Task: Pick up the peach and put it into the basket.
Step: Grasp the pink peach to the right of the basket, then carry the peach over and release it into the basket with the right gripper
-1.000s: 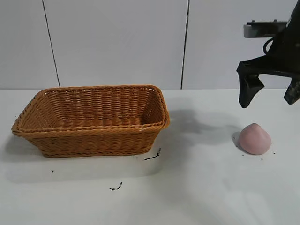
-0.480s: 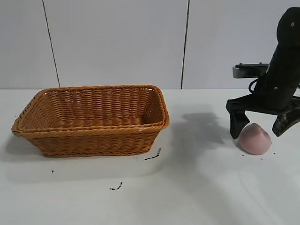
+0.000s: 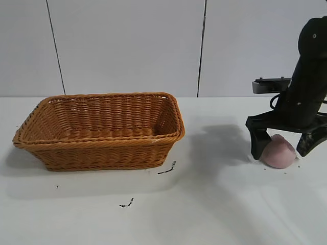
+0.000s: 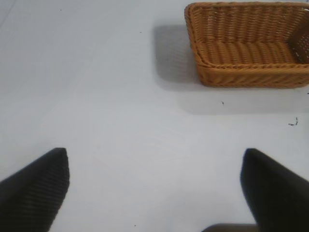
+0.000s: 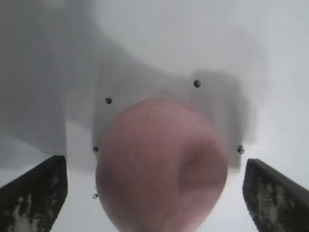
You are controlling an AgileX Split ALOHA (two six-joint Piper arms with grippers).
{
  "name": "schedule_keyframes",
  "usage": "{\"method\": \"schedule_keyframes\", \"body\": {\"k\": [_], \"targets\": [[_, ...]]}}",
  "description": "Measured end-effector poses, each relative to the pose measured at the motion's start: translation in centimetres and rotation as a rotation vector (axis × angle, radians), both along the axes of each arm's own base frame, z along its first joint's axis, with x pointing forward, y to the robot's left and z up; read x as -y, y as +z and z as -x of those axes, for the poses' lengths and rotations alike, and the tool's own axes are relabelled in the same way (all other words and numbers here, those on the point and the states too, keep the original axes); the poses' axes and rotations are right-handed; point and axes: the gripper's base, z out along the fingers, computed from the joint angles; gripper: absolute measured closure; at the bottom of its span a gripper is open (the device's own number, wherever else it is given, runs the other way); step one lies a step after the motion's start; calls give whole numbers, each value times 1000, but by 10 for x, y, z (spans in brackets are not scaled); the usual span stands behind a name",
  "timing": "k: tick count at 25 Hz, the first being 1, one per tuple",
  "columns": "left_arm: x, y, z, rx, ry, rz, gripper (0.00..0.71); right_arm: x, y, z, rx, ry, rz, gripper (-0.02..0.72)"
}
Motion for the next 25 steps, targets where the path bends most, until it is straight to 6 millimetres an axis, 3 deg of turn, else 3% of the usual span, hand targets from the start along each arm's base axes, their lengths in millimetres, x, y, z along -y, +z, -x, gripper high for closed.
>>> {"method": "schedule_keyframes", "body": {"k": [2, 4, 9, 12, 17, 25], "targets": [[0, 0, 0, 0, 0, 0, 17, 0, 1, 0, 3, 5, 5, 619], [0, 0, 0, 0, 0, 0, 17, 0, 5, -1, 13, 5, 5, 715], [0, 0, 0, 0, 0, 0, 17, 0, 18, -1, 24, 4, 4, 712], [0, 0, 0, 0, 0, 0, 17, 0, 45, -2, 66, 3, 1, 712], [0, 0, 0, 0, 0, 0, 17, 0, 116, -7, 167, 4, -6, 712], [0, 0, 0, 0, 0, 0, 17, -15, 163, -20, 208, 36, -17, 712]]}}
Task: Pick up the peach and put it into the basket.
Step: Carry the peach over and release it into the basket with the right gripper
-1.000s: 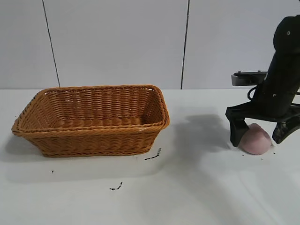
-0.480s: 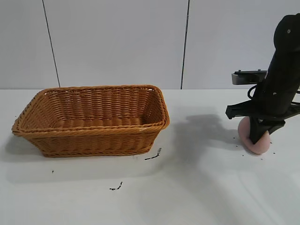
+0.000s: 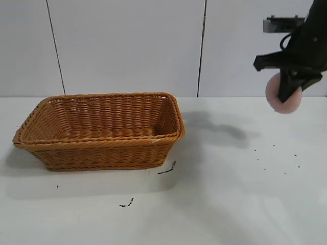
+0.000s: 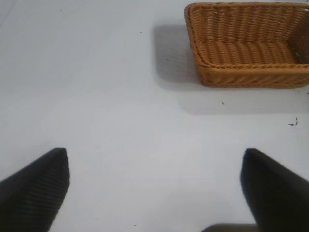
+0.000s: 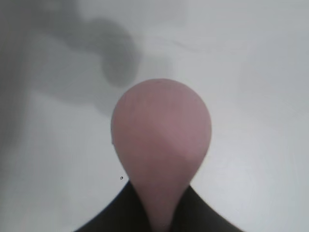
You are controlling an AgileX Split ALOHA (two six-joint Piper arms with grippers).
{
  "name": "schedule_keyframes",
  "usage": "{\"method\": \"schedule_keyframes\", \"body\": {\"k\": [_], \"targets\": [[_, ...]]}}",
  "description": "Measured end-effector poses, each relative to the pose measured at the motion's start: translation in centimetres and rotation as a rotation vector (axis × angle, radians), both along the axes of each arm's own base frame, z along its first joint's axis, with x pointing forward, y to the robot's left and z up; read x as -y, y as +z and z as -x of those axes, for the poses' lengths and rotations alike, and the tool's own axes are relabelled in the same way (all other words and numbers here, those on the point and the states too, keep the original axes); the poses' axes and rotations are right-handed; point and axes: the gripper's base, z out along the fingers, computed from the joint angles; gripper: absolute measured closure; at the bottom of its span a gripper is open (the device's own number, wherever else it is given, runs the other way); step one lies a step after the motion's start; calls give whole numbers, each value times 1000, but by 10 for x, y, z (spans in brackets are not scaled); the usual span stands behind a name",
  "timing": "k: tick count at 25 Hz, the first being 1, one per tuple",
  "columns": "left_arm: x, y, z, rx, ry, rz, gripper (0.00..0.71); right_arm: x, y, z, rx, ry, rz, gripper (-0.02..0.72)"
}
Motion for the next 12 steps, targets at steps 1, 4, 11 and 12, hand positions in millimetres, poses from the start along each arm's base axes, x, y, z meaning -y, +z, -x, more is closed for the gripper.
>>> {"method": "schedule_keyframes", "body": {"k": [1, 4, 11, 12], "targets": [[0, 0, 0, 0, 0, 0, 17, -4, 5, -5, 16, 9, -2, 712], [0, 0, 0, 0, 0, 0, 17, -24, 15, -21, 40, 50, -6, 712], [0, 0, 0, 0, 0, 0, 17, -108, 17, -39, 46, 220, -11, 712], [0, 0, 0, 0, 0, 0, 17, -124, 16, -37, 49, 253, -12, 712]]}}
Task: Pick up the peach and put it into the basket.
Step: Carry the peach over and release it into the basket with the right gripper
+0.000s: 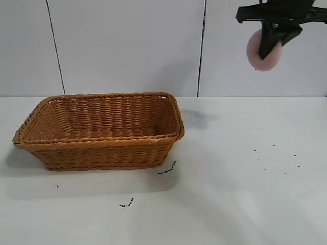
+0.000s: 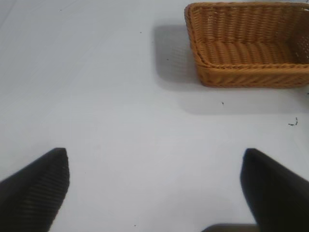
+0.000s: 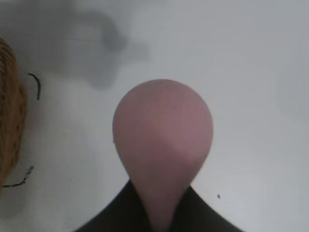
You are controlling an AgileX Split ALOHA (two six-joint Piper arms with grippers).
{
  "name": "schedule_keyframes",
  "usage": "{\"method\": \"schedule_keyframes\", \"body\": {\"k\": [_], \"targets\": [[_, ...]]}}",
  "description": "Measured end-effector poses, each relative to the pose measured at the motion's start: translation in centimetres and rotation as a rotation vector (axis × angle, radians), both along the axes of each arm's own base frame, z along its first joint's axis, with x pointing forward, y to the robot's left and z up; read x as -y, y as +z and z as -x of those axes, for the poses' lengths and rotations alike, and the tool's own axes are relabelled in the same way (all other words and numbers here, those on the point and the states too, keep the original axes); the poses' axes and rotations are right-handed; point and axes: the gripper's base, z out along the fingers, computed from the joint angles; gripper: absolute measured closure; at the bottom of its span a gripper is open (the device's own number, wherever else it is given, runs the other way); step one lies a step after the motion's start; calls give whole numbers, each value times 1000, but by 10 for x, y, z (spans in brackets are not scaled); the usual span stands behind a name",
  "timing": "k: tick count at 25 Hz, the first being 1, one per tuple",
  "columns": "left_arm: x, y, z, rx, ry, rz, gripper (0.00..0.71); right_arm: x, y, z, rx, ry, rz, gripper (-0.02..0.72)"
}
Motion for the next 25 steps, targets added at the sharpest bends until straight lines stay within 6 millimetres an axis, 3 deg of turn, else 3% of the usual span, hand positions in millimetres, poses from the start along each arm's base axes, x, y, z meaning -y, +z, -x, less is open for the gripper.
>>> {"method": "schedule_keyframes", "body": {"k": [5, 11, 19, 23, 25], "targets": [[0, 0, 0, 0, 0, 0, 17, -72, -9, 24, -3, 157, -2, 712], [0, 0, 0, 0, 0, 0, 17, -130, -41, 43, -2, 296, 1, 712], [0, 0, 0, 0, 0, 0, 17, -149, -117, 30, -60, 310, 34, 712], [0, 0, 0, 0, 0, 0, 17, -150, -122, 29, -58, 308, 23, 698], [0, 0, 0, 0, 0, 0, 17, -151, -121, 29, -54, 307, 17, 601]]}}
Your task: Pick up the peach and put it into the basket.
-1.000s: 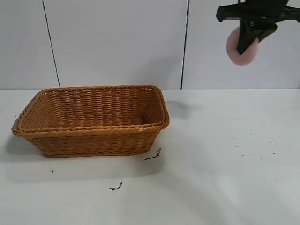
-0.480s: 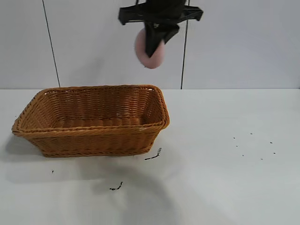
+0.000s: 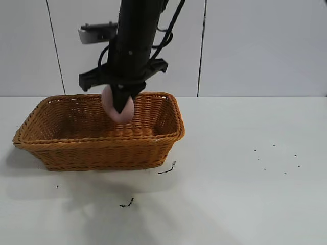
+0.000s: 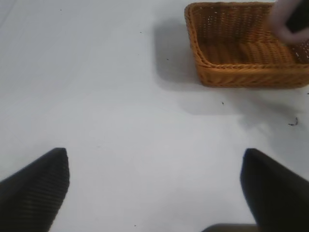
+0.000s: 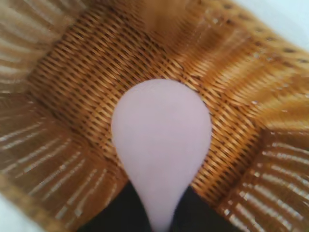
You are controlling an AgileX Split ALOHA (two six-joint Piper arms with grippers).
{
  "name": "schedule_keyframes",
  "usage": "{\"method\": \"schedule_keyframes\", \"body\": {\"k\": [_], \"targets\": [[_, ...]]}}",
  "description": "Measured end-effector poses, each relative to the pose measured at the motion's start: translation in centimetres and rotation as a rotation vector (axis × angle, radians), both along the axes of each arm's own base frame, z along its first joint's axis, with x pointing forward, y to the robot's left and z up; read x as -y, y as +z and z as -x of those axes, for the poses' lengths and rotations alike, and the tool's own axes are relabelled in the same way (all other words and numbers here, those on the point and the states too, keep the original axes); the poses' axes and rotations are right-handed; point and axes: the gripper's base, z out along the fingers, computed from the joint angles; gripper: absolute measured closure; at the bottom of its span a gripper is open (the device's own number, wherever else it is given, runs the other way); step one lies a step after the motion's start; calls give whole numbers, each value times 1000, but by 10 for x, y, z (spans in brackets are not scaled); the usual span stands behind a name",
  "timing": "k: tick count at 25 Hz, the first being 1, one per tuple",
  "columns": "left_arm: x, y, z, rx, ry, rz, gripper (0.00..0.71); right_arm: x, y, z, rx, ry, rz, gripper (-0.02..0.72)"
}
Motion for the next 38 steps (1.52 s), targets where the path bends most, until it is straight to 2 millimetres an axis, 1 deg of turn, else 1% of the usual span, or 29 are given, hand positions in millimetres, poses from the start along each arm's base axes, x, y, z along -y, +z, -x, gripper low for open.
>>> {"method": "schedule_keyframes", "body": {"k": [2, 4, 5, 6, 8, 10, 14, 16, 18, 21, 24, 27, 29, 31, 34, 36, 38], "targets": [[0, 0, 0, 0, 0, 0, 17, 1, -1, 1, -15, 0, 10, 418], [0, 0, 0, 0, 0, 0, 17, 2, -1, 3, -31, 2, 22, 178], [0, 0, 0, 0, 0, 0, 17, 2, 0, 3, -33, 4, 25, 118], [0, 0, 0, 0, 0, 0, 17, 3, 1, 4, -37, 5, 28, 73], [0, 0, 0, 0, 0, 0, 17, 3, 7, 4, -28, 5, 21, 32], [0, 0, 0, 0, 0, 0, 17, 4, 16, 5, -14, 5, 13, 20], [0, 0, 0, 0, 0, 0, 17, 9, 48, 8, 38, 4, -13, 15], [0, 0, 0, 0, 0, 0, 17, 17, 67, 6, 66, -14, -34, 15], [0, 0, 0, 0, 0, 0, 17, 31, 84, 2, 92, -51, -57, 15], [0, 0, 0, 0, 0, 0, 17, 60, 95, -14, 108, -125, -69, 15], [0, 0, 0, 0, 0, 0, 17, 101, 94, -34, 91, -220, -53, 15], [0, 0, 0, 0, 0, 0, 17, 157, 93, -55, 77, -339, -39, 15], [0, 0, 0, 0, 0, 0, 17, 194, 93, -64, 68, -415, -28, 15], [0, 0, 0, 0, 0, 0, 17, 234, 91, -71, 45, -496, -11, 15], [0, 0, 0, 0, 0, 0, 17, 283, 90, -73, 8, -596, 7, 15], [0, 0, 0, 0, 0, 0, 17, 308, 90, -74, 2, -646, 9, 15], [0, 0, 0, 0, 0, 0, 17, 325, 91, -74, 2, -681, 6, 15]]}}
